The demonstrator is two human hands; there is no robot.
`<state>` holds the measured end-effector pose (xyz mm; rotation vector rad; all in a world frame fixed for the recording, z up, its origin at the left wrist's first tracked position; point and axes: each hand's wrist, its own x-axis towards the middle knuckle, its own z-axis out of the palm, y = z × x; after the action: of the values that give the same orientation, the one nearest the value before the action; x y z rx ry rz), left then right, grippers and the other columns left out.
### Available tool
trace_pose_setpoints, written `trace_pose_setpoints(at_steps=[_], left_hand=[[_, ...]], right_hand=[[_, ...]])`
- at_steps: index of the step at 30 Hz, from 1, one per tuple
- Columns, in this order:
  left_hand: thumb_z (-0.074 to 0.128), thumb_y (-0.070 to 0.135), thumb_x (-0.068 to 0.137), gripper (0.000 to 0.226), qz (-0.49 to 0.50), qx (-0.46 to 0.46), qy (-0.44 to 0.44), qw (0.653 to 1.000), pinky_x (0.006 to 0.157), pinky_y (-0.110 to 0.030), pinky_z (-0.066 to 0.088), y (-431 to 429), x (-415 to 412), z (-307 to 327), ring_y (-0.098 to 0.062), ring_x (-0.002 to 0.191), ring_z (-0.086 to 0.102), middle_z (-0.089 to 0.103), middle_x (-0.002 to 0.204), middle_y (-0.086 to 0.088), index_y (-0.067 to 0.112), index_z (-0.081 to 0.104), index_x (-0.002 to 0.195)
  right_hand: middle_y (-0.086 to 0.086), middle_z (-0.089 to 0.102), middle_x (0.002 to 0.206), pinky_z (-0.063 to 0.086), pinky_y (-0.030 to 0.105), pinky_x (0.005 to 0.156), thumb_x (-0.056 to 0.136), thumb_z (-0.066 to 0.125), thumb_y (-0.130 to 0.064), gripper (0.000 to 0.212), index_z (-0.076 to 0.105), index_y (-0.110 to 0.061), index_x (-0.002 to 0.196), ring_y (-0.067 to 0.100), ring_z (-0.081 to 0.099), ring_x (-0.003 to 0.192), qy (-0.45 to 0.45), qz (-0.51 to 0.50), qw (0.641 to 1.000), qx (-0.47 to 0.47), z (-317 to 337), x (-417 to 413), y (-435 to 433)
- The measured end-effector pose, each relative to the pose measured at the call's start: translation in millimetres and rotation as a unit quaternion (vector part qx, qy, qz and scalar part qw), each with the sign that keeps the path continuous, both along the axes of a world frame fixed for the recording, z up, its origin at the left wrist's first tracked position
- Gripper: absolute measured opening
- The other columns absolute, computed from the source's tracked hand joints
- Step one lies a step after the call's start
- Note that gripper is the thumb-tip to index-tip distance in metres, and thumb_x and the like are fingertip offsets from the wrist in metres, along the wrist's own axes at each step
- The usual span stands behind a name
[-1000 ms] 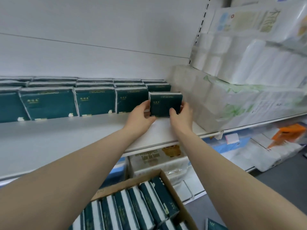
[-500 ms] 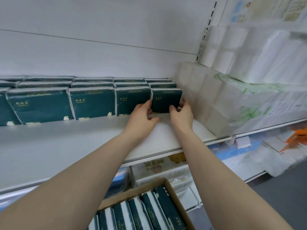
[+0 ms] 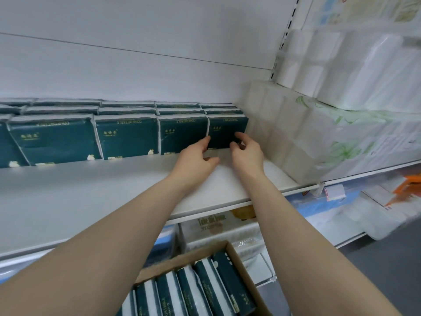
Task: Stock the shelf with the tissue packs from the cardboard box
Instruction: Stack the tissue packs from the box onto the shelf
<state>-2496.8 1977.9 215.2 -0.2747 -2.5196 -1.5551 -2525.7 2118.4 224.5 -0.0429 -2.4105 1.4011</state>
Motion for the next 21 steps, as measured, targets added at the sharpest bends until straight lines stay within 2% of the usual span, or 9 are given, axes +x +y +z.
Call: trace_pose_setpoints(at_steps=[7, 12, 15, 20, 21], left_hand=[[0.058, 0.01, 0.092, 0.058, 0.025, -0.005, -0.007, 1.0, 0.104, -0.024, 0.035, -2, 9, 9, -0.017, 0.13, 0.05, 0.05, 0.144, -0.006, 0.014, 0.039, 0.147], [0.058, 0.008, 0.092, 0.052, 0.021, -0.005, -0.005, 1.0, 0.107, -0.032, 0.041, -10, 43, 18, -0.019, 0.123, 0.054, 0.053, 0.14, -0.004, 0.013, 0.047, 0.142], [0.061, 0.009, 0.091, 0.047, 0.016, 0.014, 0.002, 1.0, 0.101, -0.029, 0.044, -26, 78, 22, -0.015, 0.116, 0.057, 0.058, 0.131, 0.002, 0.017, 0.053, 0.137], [0.064, 0.011, 0.091, 0.034, 0.019, 0.035, 0.021, 0.999, 0.092, -0.024, 0.049, -68, 152, 29, -0.007, 0.106, 0.061, 0.064, 0.118, 0.007, 0.021, 0.063, 0.123], [0.064, 0.011, 0.09, 0.032, 0.019, 0.039, 0.025, 0.999, 0.089, -0.021, 0.05, -77, 167, 30, -0.006, 0.105, 0.062, 0.065, 0.115, 0.007, 0.022, 0.064, 0.12]], right_hand=[[0.005, 0.06, 0.131, 0.037, 0.022, 0.091, 0.099, 0.051, -0.01, 0.036, 0.055, -0.015, 0.135, 0.021, 0.055, 0.121, -0.024, -0.046, 0.997, -0.065, 11, 17, 0], [-0.001, 0.059, 0.126, 0.039, 0.024, 0.09, 0.101, 0.05, -0.014, 0.033, 0.054, -0.02, 0.132, 0.011, 0.052, 0.108, -0.032, -0.035, 0.998, -0.049, 15, 52, -2], [-0.005, 0.059, 0.125, 0.041, 0.024, 0.092, 0.1, 0.05, -0.015, 0.033, 0.055, -0.023, 0.132, 0.01, 0.054, 0.11, -0.023, -0.015, 0.998, -0.051, 15, 84, -7], [-0.008, 0.06, 0.122, 0.043, 0.016, 0.072, 0.098, 0.053, -0.016, 0.031, 0.058, -0.026, 0.127, 0.009, 0.057, 0.108, -0.016, 0.031, 0.998, -0.046, 15, 152, -26], [-0.008, 0.06, 0.122, 0.044, 0.016, 0.072, 0.098, 0.054, -0.017, 0.03, 0.058, -0.027, 0.126, 0.008, 0.058, 0.107, -0.016, 0.042, 0.998, -0.042, 15, 166, -30]])
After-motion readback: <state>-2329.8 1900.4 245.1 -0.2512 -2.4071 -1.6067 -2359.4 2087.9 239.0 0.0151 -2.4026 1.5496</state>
